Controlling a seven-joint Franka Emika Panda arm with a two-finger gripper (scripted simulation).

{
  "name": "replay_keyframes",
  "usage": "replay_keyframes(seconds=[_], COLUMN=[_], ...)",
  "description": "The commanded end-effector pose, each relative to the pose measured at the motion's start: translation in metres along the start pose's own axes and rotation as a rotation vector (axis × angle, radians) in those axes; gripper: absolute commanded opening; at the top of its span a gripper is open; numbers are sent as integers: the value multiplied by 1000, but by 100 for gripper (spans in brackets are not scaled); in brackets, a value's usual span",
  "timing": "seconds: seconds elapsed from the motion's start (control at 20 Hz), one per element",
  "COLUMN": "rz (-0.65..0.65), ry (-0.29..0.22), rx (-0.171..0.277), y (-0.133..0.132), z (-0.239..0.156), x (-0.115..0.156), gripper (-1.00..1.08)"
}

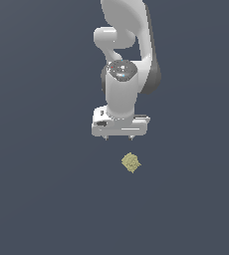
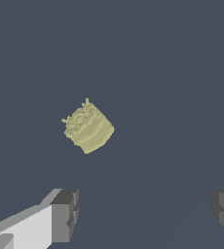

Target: Pick up the object and move it to a goal position.

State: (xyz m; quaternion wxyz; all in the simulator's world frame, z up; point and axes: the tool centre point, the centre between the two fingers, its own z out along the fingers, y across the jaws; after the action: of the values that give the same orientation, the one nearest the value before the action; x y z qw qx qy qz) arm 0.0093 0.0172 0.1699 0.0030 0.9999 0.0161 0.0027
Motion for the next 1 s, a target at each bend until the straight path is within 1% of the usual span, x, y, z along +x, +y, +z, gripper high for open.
replay_keyframes(seconds=[0.0,0.45,0.7,0.95], rz=[0,-36,-41,-89], ry=[0,-27,-26,-25], rx=[0,-22,-21,-21], y=[0,-12,-12,-15], z=[0,5,5,11], x=[0,-3,-2,1], gripper=[100,100,100,100])
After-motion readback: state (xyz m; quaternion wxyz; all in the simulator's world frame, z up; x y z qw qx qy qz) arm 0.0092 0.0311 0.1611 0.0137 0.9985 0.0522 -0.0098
